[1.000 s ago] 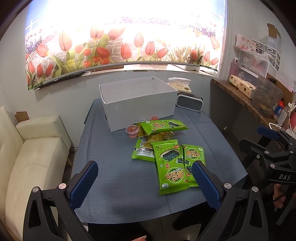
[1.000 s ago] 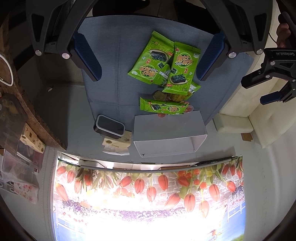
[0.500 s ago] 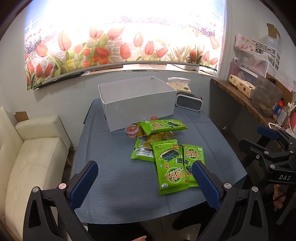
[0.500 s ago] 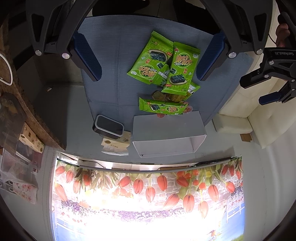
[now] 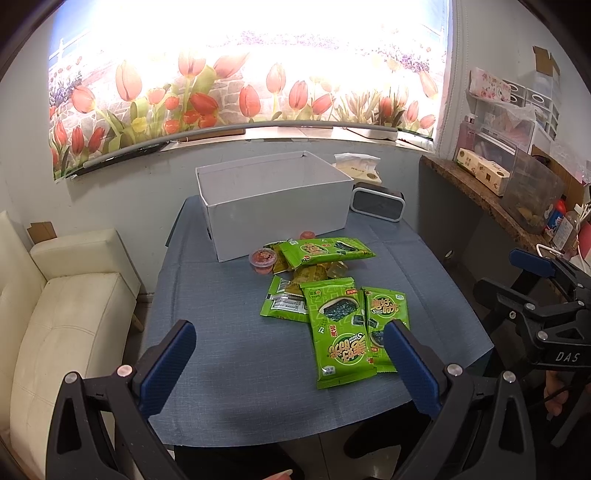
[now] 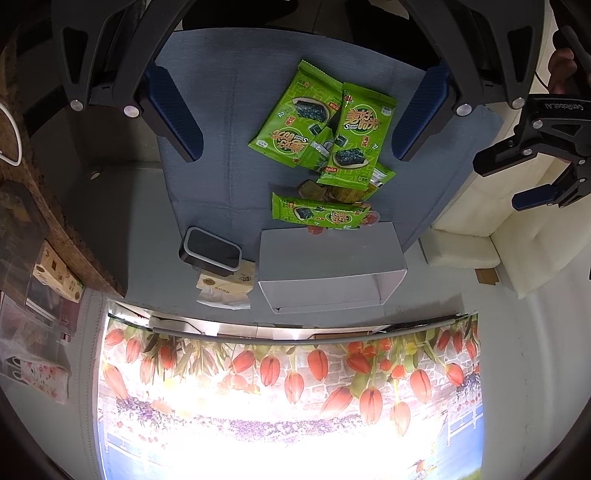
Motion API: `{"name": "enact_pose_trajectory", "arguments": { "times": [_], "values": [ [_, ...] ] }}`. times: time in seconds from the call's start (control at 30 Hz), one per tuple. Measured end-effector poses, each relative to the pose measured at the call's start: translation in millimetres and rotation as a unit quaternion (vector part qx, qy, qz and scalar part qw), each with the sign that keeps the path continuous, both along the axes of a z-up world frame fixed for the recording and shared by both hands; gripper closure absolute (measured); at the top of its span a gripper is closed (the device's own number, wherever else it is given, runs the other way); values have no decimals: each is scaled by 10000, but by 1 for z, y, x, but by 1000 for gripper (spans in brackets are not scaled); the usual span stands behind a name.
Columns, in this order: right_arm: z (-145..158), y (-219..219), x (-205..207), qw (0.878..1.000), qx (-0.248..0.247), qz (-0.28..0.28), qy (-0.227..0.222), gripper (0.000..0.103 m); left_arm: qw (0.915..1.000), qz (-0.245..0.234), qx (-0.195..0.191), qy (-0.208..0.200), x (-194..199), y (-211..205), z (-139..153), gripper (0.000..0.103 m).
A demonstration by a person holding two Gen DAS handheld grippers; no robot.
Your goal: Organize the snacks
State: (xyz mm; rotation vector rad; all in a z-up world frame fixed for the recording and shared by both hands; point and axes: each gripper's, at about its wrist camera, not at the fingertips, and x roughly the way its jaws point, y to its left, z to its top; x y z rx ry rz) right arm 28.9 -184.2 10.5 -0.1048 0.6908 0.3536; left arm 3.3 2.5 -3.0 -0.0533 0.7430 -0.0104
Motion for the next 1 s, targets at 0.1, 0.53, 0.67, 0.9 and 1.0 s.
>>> {"name": "enact_pose_trajectory", "arguments": {
  "times": [0.1,0.53,0.67,0.9,1.0],
  "values": [
    [-2,1,3,10000,18,66,7,0,10000,1,-19,5,1,0,-1,0],
    [-34,39,71,9857,-464,1616,-59,0,9998,116,-76,125,11,13,-12,0],
    [-48,59,107,9654,-769,2493,-16,0,9997,162,-117,138,12,19,-14,0],
    [-93,97,183,9026,-1761,3854,760,0,9993,322,-107,169,13,32,-21,0],
    [-109,108,206,8785,-1875,4250,1118,0,9990,377,-78,228,13,38,-26,0]
  ]
}}
